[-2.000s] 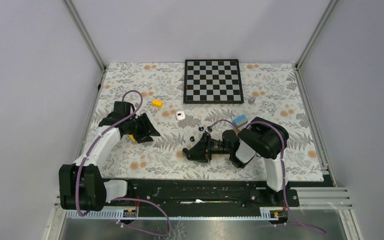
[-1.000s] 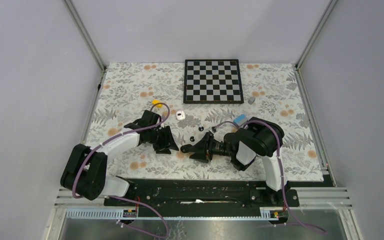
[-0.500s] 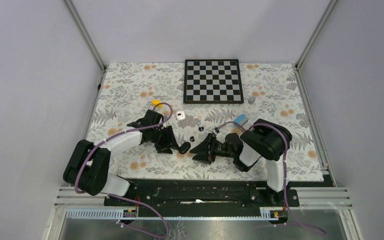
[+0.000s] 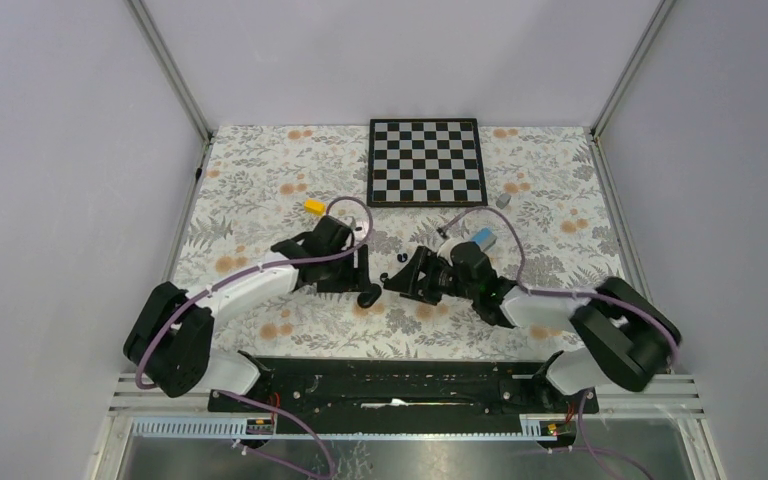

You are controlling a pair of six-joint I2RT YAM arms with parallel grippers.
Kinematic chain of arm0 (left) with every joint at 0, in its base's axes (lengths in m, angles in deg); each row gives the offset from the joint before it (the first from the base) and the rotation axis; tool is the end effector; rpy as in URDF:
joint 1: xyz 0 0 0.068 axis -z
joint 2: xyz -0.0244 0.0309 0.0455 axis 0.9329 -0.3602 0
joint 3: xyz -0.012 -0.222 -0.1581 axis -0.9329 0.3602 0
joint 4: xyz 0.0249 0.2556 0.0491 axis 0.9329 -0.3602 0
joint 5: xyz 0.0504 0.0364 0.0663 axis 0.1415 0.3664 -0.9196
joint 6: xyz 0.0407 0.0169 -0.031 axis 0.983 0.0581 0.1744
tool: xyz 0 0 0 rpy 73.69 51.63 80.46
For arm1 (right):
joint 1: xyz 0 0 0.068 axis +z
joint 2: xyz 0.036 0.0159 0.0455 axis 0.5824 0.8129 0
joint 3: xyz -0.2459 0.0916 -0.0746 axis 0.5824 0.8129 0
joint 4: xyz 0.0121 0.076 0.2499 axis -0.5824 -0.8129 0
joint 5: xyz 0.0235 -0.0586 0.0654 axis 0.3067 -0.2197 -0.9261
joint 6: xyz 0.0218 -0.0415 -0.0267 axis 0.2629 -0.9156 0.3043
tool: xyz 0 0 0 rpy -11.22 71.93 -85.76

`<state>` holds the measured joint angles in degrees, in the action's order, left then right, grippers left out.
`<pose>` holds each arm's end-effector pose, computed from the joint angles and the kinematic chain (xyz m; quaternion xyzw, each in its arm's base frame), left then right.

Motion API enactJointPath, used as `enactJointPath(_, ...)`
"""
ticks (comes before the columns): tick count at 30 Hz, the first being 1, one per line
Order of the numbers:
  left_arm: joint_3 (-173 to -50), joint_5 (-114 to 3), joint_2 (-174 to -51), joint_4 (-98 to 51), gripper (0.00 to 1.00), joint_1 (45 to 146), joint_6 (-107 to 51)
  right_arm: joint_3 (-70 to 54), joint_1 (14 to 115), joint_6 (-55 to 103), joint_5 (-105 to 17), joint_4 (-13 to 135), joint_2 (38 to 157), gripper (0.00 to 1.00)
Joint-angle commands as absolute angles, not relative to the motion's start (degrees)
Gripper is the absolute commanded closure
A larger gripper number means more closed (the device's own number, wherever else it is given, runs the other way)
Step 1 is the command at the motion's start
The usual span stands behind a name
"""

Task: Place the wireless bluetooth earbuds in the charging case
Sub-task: Adjust the charging case at the center of the board, then pick up the charging case at the center of the board.

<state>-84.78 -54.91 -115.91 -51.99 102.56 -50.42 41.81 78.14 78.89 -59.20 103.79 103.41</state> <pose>0.2151 -0.1497 0.1924 0.0158 0.9632 -0.2051 0.1732 0.1953 0.1980 0.1563 0.0197 0.8071 0.5474 0.2202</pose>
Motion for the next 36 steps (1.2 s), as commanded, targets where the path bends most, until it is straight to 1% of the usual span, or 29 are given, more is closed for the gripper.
enactJointPath(1,-87.8,-69.98,-114.77,-51.39,0.25,108.77,-48.37,37.72,77.7,66.36,-45.0,82.44,90.59,0.22)
enactJointPath(5,-88.09,-76.31,-116.31,-49.41,0.23,113.66,-47.81,38.5,75.82,62.98,-36.74,74.39,80.09,0.2)
enactJointPath(9,-86.73,-78.35,-118.03,-46.13,0.24,115.79,-47.11,39.76,73.99,61.45,-30.33,68.46,71.25,0.18)
enactJointPath(12,-86.07,-79.99,-119.08,-43.89,0.25,118.29,-46.77,40.53,73.52,60.93,-27.28,65.11,66.41,0.16)
enactJointPath(16,-86.42,-81.07,-121.32,-42.78,0.29,120.1,-45.95,41.06,73.15,60.81,-25.63,62.72,63.27,0.15)
enactJointPath(24,-88.29,-81.85,-127.73,-44.2,0.39,121.06,-45.38,41.69,73.05,61.64,-25.73,62.62,62.72,0.15)
enactJointPath(27,-88.74,-82.18,-128.17,-44.79,0.5,121.16,-45.54,41.83,73.06,61.55,-25.6,62.62,62.39,0.14)
enactJointPath(29,-89.0,-82.16,-127.97,-45.15,0.6,121.25,-45.84,41.89,73.06,61.55,-25.53,62.62,62.38,0.14)
enactJointPath(34,-91.5,-80.18,-127.46,-48.07,0.63,121.25,-45.28,41.68,73.01,61.32,-25.81,62.71,62.7,0.14)
enactJointPath(36,-93.18,-76.51,-126.64,-49.85,0.67,121.14,-44.49,41.73,72.92,60.98,-27.0,63.56,62.88,0.12)
